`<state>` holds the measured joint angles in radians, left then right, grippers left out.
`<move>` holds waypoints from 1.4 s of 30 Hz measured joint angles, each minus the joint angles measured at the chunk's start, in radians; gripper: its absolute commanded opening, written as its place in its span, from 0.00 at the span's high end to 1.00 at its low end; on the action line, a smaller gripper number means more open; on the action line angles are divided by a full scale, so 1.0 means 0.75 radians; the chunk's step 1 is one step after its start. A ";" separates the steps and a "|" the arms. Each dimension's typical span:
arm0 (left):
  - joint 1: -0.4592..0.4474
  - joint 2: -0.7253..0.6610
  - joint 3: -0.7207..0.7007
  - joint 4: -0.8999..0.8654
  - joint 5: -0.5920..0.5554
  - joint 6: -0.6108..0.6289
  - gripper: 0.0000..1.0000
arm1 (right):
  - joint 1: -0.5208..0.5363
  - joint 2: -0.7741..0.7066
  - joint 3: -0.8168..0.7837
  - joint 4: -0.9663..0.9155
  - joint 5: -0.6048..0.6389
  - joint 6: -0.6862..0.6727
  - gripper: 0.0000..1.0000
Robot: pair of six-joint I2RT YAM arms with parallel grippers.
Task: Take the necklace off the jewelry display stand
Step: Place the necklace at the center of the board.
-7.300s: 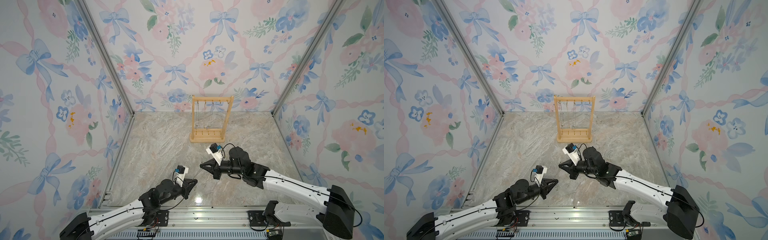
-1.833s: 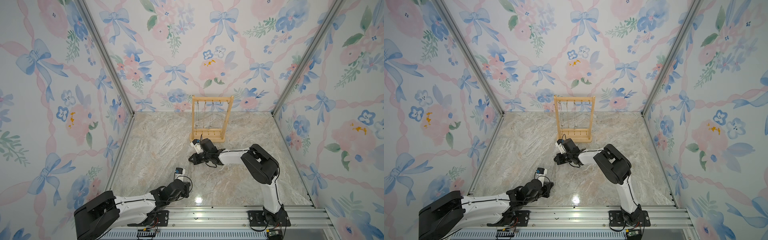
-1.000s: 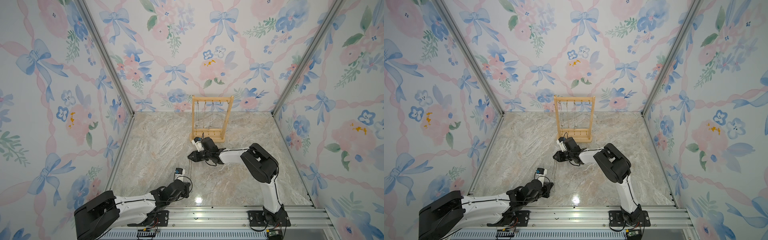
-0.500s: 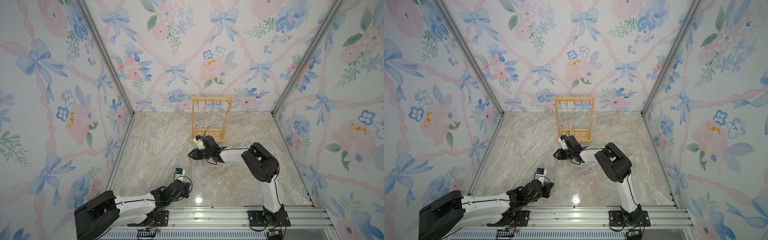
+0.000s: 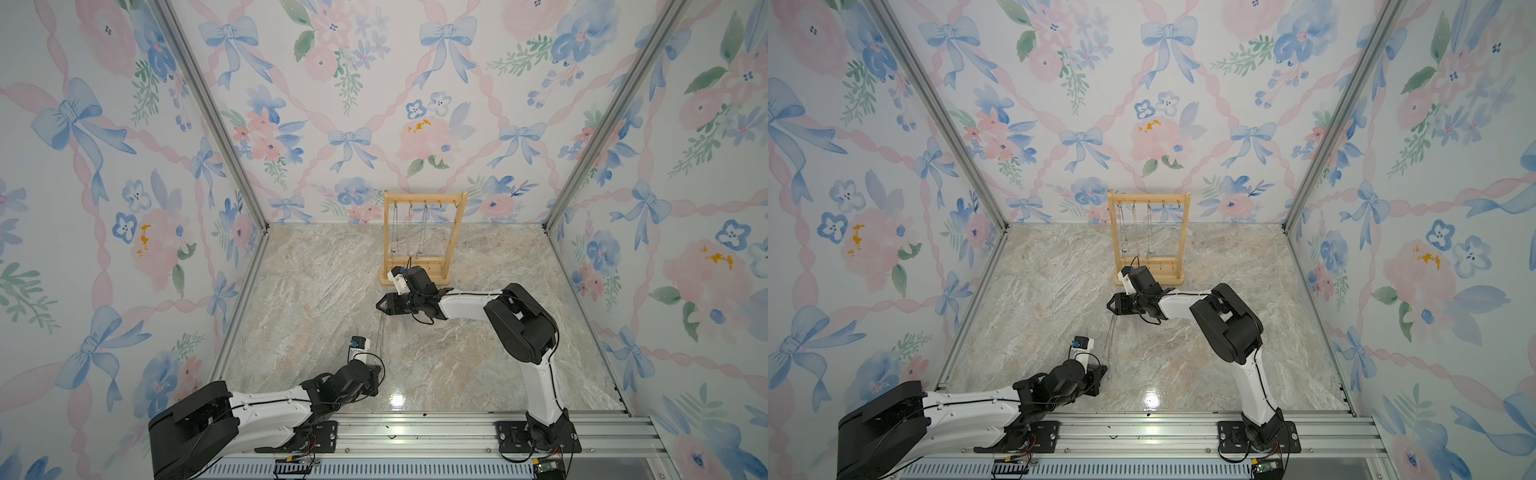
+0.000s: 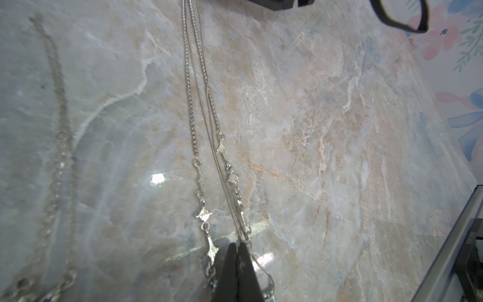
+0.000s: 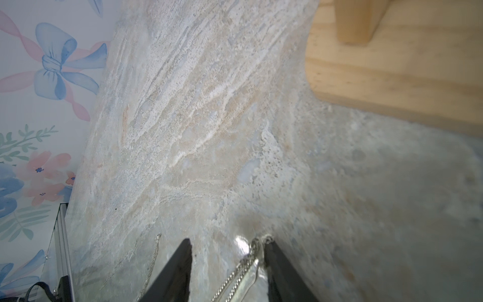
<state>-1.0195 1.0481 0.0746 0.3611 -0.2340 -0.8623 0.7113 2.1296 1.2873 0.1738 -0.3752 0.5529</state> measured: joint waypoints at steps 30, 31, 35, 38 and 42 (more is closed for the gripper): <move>-0.003 -0.016 -0.005 -0.013 -0.007 -0.009 0.99 | -0.005 -0.026 0.055 -0.154 0.134 -0.100 0.36; -0.003 -0.016 -0.005 -0.014 -0.007 -0.009 0.97 | -0.005 -0.030 0.055 -0.158 0.136 -0.101 0.35; -0.003 -0.019 -0.005 -0.017 -0.008 -0.009 0.91 | -0.005 -0.050 0.046 -0.189 0.146 -0.112 0.35; -0.003 -0.023 -0.001 -0.023 -0.008 -0.008 0.86 | -0.005 -0.083 0.018 -0.223 0.151 -0.125 0.35; -0.003 -0.023 0.014 -0.036 -0.007 -0.006 0.82 | -0.001 -0.149 -0.033 -0.242 0.159 -0.150 0.36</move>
<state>-1.0214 1.0309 0.0849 0.3340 -0.2394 -0.8665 0.7109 2.0178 1.2629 -0.0074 -0.2558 0.4404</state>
